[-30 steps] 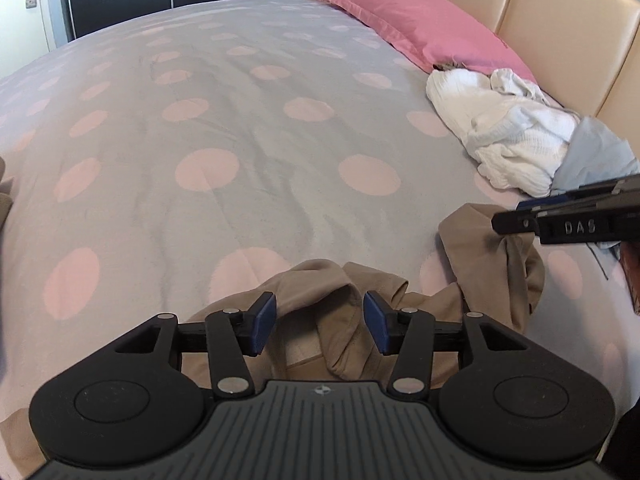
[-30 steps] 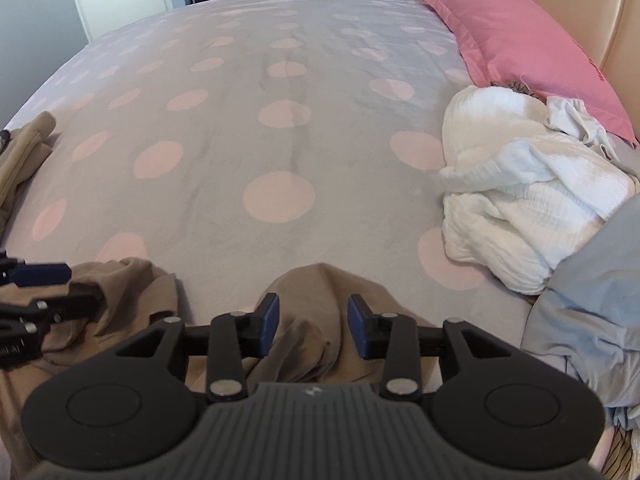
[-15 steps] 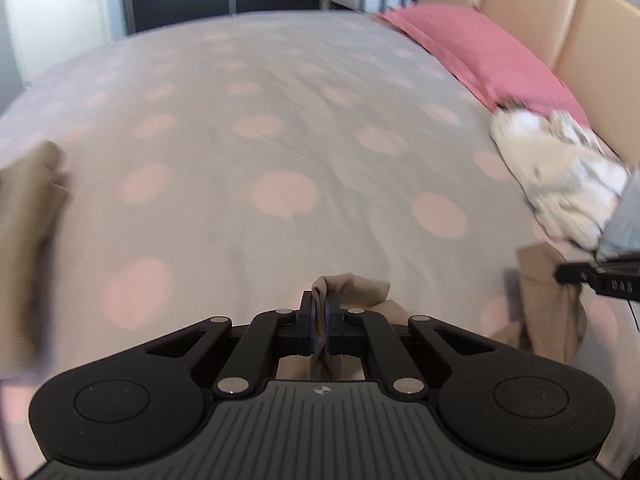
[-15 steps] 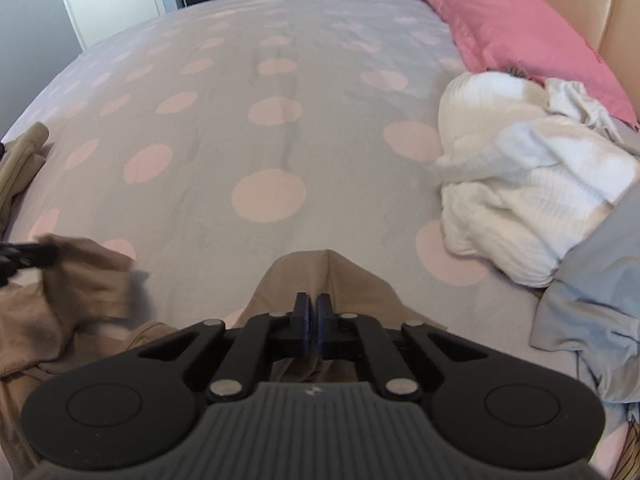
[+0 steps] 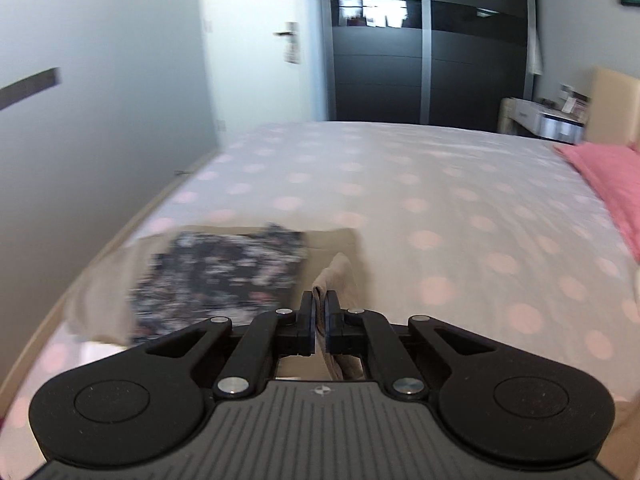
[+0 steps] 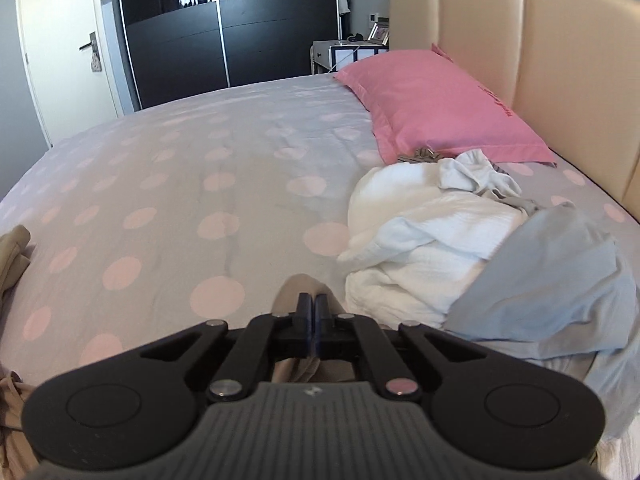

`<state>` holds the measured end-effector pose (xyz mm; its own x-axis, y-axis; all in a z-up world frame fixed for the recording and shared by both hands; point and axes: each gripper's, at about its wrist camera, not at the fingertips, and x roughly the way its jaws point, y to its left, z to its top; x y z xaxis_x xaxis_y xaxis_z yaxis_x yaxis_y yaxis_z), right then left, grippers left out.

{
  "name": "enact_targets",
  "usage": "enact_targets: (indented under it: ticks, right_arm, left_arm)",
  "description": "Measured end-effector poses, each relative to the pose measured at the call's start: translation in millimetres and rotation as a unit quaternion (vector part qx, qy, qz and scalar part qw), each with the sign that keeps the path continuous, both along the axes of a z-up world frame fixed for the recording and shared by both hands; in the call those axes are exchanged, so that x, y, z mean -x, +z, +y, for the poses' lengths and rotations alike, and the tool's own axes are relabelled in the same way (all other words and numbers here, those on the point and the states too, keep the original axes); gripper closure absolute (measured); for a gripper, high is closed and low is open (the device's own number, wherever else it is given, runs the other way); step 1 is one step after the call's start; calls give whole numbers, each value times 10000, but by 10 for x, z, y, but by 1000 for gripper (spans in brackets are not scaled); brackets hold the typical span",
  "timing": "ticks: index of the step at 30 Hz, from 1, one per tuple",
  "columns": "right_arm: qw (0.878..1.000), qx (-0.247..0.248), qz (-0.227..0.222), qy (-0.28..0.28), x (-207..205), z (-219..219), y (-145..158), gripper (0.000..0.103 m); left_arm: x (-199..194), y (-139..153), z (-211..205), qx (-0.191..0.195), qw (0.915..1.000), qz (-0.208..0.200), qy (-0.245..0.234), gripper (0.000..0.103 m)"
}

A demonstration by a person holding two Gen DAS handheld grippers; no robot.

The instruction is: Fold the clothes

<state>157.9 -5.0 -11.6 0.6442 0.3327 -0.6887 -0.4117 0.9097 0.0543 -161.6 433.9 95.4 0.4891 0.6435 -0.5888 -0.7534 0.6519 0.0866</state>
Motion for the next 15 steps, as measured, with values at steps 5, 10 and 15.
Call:
enact_targets:
  ticks: [5, 10, 15]
  right_arm:
    - [9995, 160, 81, -255, 28, -147, 11, 102]
    - [9918, 812, 265, -954, -52, -301, -126, 102]
    - [9794, 1343, 941, -1179, -129, -431, -451, 102]
  left_arm:
    - [461, -41, 274, -101, 9968, 266, 741, 101]
    - [885, -266, 459, 65, 9906, 527, 1262, 101]
    - [1176, -551, 655, 428, 9809, 731, 1752, 101]
